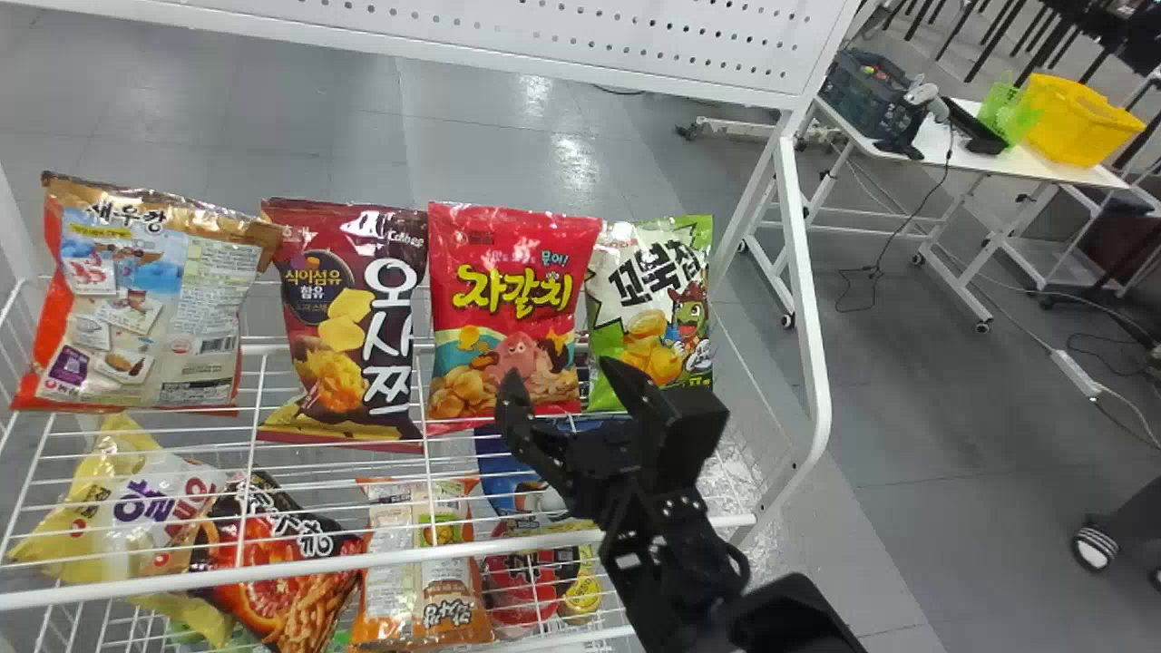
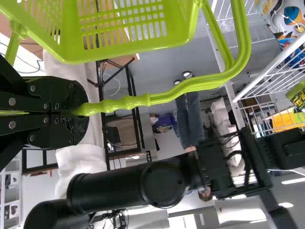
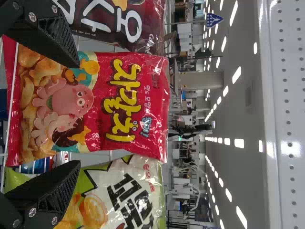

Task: Hold basket handle with left hand then pick Jagalchi snack with right hand and place into basket

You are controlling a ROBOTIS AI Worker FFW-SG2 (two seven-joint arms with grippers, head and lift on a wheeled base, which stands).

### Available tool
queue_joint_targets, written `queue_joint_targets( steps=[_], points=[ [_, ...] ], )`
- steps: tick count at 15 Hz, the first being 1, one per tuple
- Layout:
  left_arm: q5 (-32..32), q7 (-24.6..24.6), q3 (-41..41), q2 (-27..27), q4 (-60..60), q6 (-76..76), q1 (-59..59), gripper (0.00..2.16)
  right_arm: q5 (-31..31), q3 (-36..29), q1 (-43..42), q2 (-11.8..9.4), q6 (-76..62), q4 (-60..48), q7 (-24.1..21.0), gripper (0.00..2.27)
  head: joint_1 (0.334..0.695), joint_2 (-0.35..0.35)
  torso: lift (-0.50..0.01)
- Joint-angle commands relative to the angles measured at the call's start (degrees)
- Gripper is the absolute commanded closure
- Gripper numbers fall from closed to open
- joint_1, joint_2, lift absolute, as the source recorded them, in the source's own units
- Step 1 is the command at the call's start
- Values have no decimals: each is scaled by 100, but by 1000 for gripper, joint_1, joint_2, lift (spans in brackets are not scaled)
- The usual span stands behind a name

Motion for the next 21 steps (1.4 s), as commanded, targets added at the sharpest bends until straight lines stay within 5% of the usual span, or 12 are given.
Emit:
queue_joint_targets(
  steps=[1, 13, 14, 16, 17, 21],
  points=[
    [3, -20, 49, 7, 68, -1, -6, 1214, 114, 163, -428, 86, 92, 361, -18, 87, 695, -329, -10],
    [82, -46, 119, 42, 235, -1, -129, 1214, 457, 410, -1535, 280, 496, 1442, -88, 171, 695, -226, -10],
    [82, -46, 119, 50, 235, -1, -129, 1214, 448, 401, -1544, 271, 496, 1477, -79, 380, 695, -226, -10],
    [82, -37, 119, 42, 235, -1, -138, 1214, 386, 357, -1553, 262, 690, 1468, 0, 1541, 695, -227, -10],
    [82, -28, 102, 42, 235, -1, -146, 1214, 360, 304, -1544, 244, 760, 1407, 61, 1818, 695, -229, -10],
    [73, 7, 58, 42, 262, -1, -199, 1214, 351, 287, -1289, 148, 725, 1011, 96, 1949, 695, -240, -10]
  ],
)
